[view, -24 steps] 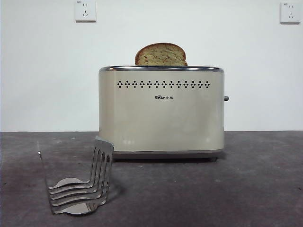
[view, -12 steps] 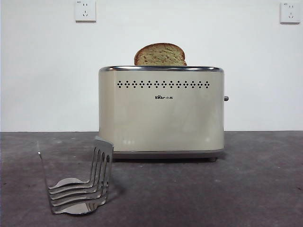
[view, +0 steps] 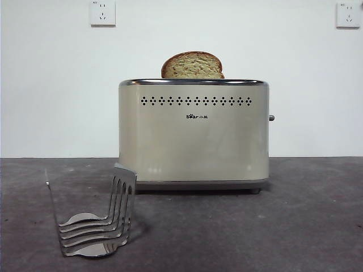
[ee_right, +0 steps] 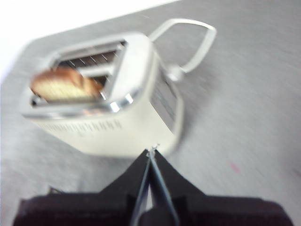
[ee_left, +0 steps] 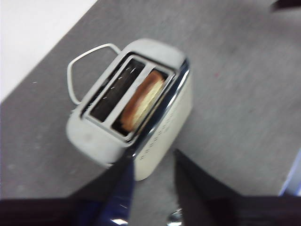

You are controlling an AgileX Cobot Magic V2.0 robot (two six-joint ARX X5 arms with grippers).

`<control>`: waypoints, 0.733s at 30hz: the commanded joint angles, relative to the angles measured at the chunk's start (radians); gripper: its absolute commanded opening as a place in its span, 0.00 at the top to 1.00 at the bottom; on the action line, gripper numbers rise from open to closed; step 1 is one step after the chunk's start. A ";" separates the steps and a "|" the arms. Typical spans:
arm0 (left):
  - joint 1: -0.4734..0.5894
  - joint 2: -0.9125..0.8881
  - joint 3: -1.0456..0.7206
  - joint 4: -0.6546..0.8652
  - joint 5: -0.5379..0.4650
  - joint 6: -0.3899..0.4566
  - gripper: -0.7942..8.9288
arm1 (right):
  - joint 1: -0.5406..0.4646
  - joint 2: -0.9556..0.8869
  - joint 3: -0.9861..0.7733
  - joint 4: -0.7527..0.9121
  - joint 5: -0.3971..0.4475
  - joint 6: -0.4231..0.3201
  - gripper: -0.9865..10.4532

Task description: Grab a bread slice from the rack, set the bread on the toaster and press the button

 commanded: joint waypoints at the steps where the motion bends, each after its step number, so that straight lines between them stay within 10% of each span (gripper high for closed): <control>1: 0.001 -0.030 -0.005 0.005 0.021 -0.092 0.92 | 0.001 0.123 0.008 0.098 -0.055 0.070 0.92; 22: 0.011 -0.291 -0.438 0.004 0.002 -0.233 0.92 | 0.014 0.900 0.465 0.218 -0.417 0.222 0.92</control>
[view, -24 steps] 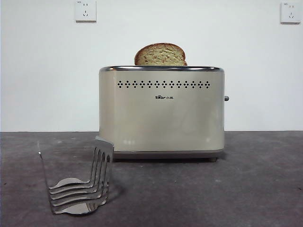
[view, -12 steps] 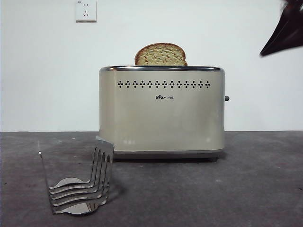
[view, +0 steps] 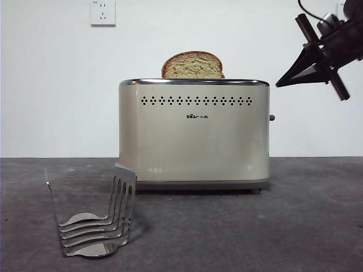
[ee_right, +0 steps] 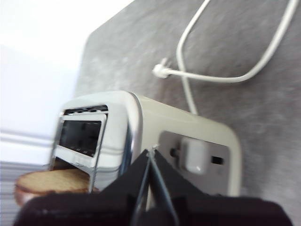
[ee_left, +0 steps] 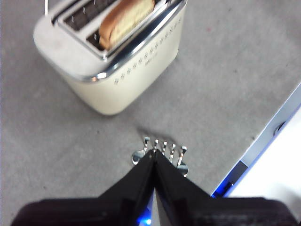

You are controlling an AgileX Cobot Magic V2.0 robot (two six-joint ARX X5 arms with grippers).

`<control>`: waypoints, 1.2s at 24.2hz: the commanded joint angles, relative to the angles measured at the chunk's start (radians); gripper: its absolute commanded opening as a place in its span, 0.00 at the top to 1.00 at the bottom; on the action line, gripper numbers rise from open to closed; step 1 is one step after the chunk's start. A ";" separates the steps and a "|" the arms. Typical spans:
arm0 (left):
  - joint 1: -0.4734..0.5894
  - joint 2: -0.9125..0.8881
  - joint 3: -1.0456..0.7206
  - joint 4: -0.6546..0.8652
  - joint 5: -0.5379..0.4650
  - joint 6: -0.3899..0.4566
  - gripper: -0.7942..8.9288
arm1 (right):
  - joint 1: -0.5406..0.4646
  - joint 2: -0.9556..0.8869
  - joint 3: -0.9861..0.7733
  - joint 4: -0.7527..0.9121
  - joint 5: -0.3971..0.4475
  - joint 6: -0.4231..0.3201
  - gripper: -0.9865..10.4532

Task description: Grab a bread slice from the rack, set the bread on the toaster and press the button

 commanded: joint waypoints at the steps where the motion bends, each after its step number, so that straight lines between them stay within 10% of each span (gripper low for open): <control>1: 0.004 -0.016 -0.013 0.005 -0.003 -0.029 0.92 | 0.014 0.045 0.020 -0.001 -0.026 0.021 0.92; 29: 0.004 -0.037 -0.013 0.005 -0.003 -0.056 0.92 | 0.049 0.333 0.029 -0.113 0.126 -0.013 0.92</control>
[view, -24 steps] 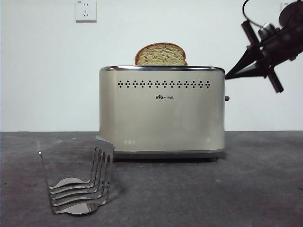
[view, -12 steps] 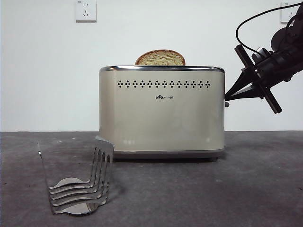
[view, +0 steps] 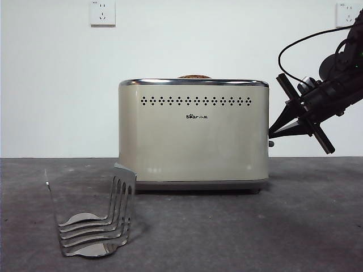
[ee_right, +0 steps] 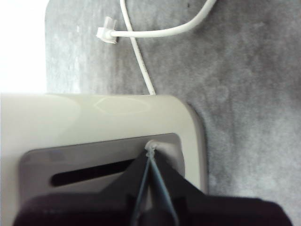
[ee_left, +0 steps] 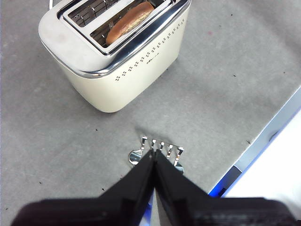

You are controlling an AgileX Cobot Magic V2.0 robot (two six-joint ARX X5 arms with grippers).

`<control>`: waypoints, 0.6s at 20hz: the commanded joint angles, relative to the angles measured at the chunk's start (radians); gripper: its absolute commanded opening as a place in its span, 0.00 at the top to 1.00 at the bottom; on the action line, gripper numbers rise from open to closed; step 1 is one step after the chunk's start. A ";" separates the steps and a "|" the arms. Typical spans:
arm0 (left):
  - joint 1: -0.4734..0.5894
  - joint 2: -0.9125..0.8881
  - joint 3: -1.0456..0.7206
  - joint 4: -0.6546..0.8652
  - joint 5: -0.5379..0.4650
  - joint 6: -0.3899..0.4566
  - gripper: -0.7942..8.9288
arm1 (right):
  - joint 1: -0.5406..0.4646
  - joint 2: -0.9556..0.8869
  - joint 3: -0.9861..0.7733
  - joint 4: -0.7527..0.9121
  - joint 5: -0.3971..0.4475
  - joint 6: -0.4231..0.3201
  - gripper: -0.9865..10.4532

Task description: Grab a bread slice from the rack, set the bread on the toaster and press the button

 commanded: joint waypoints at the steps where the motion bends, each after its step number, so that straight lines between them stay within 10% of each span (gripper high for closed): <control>1: 0.003 -0.004 -0.003 0.003 -0.003 -0.013 0.92 | 0.008 0.069 -0.029 -0.064 0.092 -0.044 0.92; 12: 0.003 -0.005 -0.003 0.003 -0.003 -0.013 0.92 | 0.011 0.066 -0.007 -0.117 0.089 -0.064 0.92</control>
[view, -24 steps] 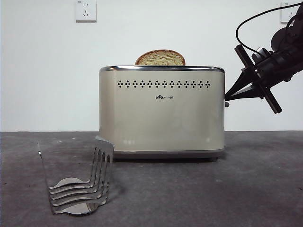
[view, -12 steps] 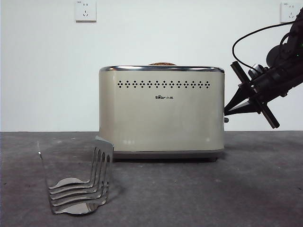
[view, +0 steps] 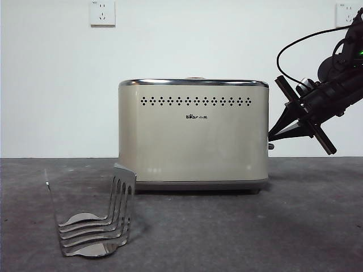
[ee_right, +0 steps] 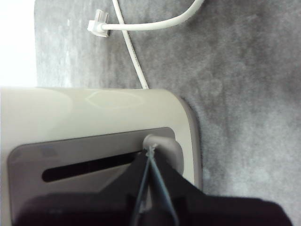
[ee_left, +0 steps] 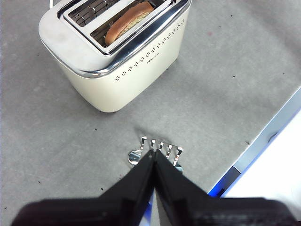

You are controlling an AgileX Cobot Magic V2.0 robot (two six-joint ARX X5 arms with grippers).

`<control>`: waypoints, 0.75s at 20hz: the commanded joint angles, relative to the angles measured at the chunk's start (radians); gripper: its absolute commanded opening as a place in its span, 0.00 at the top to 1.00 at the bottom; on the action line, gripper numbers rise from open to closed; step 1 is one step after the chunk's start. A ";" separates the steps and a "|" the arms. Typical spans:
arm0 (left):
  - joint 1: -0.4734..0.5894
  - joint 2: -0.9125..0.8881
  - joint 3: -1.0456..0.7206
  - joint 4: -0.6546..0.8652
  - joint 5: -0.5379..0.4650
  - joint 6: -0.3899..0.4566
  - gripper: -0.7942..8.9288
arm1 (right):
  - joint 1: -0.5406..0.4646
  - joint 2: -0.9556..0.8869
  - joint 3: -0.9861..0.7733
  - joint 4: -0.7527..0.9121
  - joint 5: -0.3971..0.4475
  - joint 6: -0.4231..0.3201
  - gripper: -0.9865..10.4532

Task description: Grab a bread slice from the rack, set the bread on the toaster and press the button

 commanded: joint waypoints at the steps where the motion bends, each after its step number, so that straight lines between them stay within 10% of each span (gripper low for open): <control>1: 0.003 -0.004 -0.003 0.003 -0.003 -0.006 0.92 | 0.006 0.056 -0.020 -0.051 0.064 -0.018 0.92; 15: 0.003 -0.012 -0.003 0.003 -0.002 -0.005 0.92 | 0.008 -0.114 0.137 -0.210 0.065 -0.076 0.92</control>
